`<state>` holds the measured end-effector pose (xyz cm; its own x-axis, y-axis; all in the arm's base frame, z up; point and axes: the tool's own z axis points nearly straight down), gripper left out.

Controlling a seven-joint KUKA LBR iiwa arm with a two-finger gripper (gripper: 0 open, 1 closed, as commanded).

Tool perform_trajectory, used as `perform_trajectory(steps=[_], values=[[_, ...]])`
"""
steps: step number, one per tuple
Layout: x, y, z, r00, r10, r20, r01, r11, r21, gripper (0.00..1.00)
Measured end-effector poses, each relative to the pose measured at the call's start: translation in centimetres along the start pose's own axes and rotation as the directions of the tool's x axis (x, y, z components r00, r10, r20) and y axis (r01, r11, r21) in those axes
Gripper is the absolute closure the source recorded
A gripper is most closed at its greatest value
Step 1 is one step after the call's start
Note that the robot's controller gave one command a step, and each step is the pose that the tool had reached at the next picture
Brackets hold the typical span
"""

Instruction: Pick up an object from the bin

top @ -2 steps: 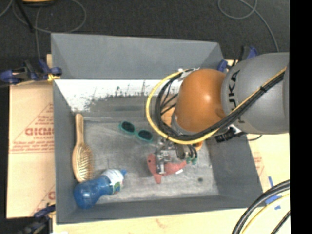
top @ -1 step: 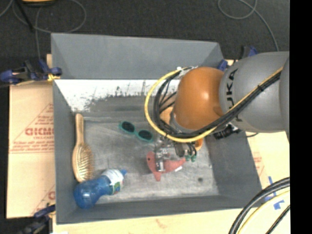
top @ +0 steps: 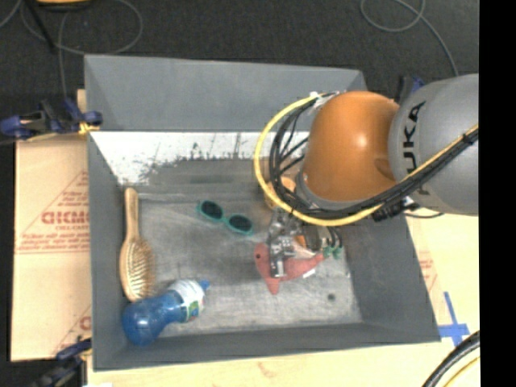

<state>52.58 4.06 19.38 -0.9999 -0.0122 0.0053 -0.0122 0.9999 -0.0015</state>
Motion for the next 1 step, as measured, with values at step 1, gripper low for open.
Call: perform_trajectory(steps=[1], values=[[-0.79, -0.24, -1.47, 1.000, -0.008, 0.015, 0.008, 1.000, 0.000, 1.00]])
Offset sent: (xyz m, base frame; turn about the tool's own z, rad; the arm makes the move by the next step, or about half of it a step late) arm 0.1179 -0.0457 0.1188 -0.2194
